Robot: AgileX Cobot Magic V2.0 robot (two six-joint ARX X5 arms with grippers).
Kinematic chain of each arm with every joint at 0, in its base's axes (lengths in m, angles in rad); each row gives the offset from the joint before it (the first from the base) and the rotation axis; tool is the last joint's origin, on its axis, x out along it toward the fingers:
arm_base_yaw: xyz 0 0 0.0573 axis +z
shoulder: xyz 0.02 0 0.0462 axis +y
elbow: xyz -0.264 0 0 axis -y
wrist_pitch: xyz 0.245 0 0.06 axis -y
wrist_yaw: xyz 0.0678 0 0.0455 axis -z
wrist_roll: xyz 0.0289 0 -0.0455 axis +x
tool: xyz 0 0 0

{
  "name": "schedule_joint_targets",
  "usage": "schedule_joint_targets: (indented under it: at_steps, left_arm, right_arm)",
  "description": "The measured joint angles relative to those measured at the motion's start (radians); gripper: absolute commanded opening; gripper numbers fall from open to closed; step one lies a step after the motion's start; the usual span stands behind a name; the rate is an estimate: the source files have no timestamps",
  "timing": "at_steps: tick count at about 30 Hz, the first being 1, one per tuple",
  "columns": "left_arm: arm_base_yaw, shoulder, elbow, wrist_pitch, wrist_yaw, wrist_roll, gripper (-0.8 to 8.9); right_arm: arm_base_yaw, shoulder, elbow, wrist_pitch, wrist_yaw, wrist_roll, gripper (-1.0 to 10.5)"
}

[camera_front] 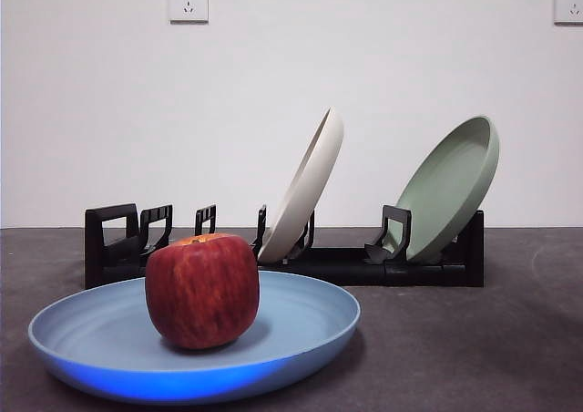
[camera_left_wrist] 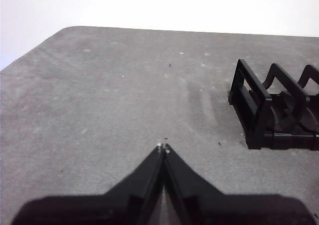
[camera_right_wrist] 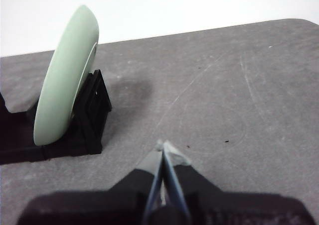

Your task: Take the blue plate from the plate rack,put the plate on the table,take the apple from the table,put the apple in the plate

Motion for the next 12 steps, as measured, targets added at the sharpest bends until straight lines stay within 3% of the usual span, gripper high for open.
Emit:
schedule_joint_targets:
  at_steps: [12]
  left_arm:
    - [0.0,0.0,0.0,0.0,0.0,0.0,-0.02]
  right_arm:
    - [0.013,-0.052,-0.01,-0.05,-0.02,0.035,-0.1]
